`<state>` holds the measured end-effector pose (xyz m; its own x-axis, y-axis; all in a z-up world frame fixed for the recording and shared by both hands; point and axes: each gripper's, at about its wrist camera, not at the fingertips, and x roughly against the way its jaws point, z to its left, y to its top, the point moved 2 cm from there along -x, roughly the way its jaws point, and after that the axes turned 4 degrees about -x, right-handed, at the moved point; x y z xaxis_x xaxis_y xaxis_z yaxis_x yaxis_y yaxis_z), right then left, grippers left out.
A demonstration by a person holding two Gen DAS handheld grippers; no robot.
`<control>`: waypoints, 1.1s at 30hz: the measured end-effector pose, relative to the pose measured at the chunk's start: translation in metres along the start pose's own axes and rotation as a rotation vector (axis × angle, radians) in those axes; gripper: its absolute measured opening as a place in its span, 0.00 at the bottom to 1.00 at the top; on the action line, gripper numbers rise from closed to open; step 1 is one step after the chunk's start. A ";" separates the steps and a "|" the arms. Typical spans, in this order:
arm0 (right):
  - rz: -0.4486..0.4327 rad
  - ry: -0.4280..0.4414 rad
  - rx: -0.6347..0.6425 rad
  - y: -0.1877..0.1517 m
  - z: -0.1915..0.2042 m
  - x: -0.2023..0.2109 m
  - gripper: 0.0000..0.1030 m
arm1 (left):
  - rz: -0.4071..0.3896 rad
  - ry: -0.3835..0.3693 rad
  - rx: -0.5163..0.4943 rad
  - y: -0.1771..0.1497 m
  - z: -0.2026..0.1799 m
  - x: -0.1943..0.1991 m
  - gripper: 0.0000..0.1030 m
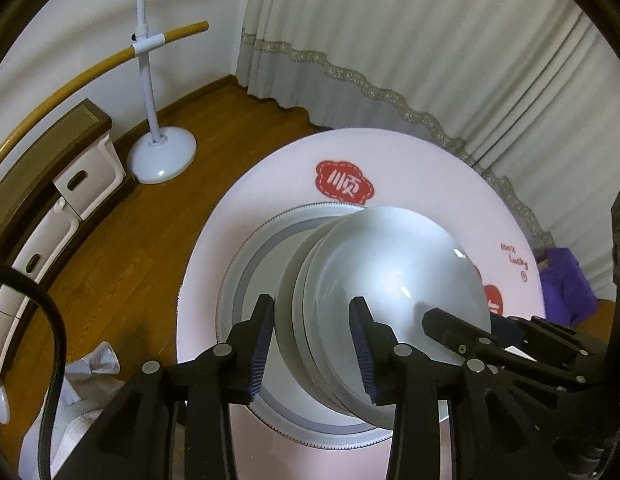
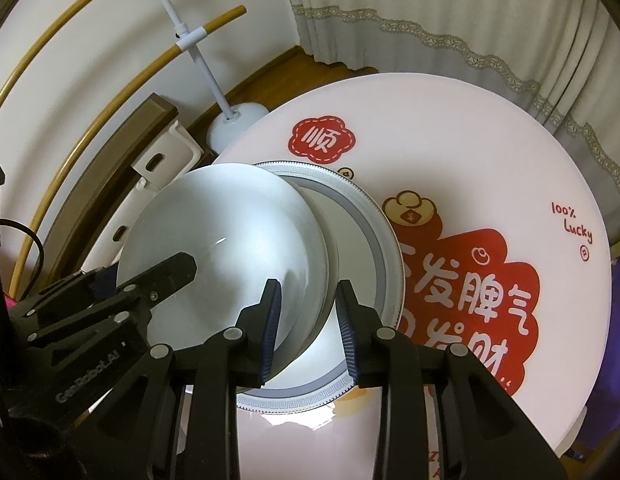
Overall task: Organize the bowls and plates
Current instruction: 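Lower the held white plates onto the grey-rimmed plate with both grippers, then open both grippers to release the plates on the grey-rimmed plate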
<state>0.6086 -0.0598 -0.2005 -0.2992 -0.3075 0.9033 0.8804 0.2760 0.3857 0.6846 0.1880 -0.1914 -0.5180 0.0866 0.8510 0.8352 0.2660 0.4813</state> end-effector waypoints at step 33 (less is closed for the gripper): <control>-0.205 -0.010 -0.052 -0.053 -0.006 0.080 0.64 | -0.250 0.071 -0.042 -0.084 -0.022 0.099 0.86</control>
<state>0.5401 -0.1045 -0.1496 -0.4777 -0.3430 0.8088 0.8183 0.1612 0.5517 0.5676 0.1536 -0.1433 -0.6961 -0.0444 0.7165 0.6907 0.2308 0.6853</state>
